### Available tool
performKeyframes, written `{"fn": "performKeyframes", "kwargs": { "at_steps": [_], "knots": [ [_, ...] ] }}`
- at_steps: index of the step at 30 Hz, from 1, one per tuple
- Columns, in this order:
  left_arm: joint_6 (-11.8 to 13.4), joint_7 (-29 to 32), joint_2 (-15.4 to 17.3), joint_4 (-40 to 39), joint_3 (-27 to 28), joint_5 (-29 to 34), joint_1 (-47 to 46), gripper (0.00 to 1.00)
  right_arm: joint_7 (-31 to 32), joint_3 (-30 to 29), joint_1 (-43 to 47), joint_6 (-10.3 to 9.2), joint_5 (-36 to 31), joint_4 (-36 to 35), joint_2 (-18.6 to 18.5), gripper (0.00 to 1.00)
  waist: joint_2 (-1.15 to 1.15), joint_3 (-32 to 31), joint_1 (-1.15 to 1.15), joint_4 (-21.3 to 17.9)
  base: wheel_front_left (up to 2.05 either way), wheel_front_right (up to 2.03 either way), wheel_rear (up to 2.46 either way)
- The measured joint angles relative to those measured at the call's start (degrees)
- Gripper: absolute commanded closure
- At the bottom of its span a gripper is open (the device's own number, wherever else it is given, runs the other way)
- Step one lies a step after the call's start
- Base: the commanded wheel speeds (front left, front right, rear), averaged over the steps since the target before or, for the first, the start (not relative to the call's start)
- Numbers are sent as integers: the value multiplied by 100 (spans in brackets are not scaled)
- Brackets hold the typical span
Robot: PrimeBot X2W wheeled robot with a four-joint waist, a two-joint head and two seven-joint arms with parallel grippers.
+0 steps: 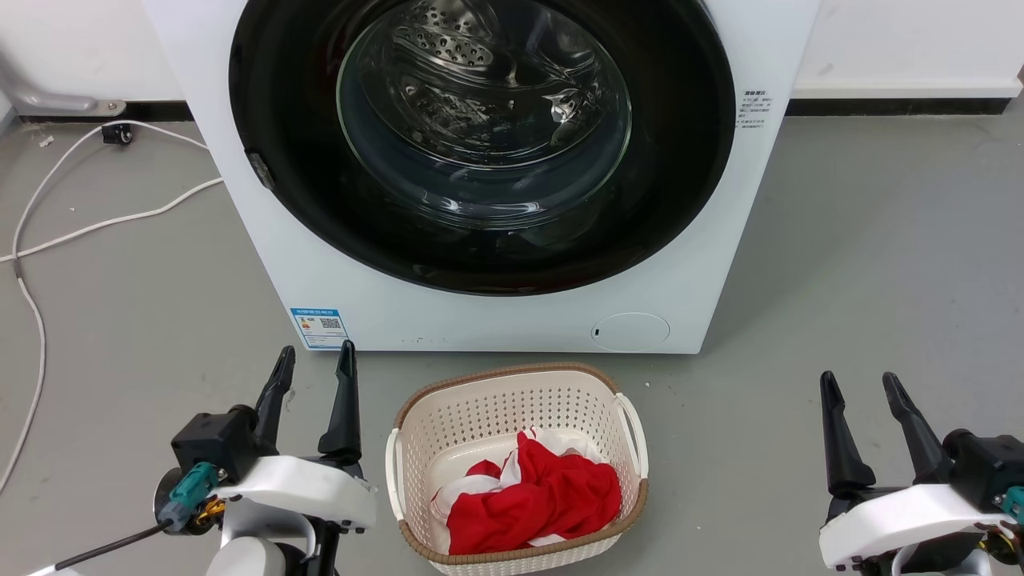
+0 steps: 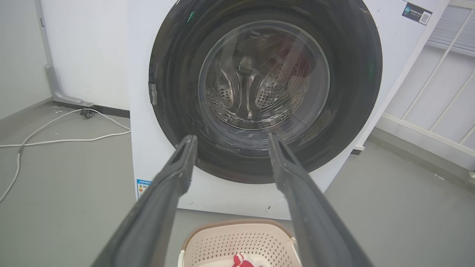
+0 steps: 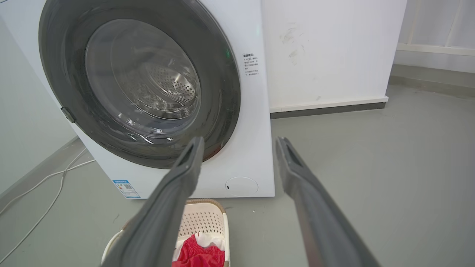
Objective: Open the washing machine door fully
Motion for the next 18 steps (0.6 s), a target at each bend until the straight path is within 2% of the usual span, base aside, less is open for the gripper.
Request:
{"fn": "performKeyframes", "kwargs": {
  "at_steps": [18],
  "knots": [
    [98,-221,45,32,-126,849,-26,0,-143,-32,35,0,-891,-73,0,0,0,-1,0,24,0,0,0]
  ]
}}
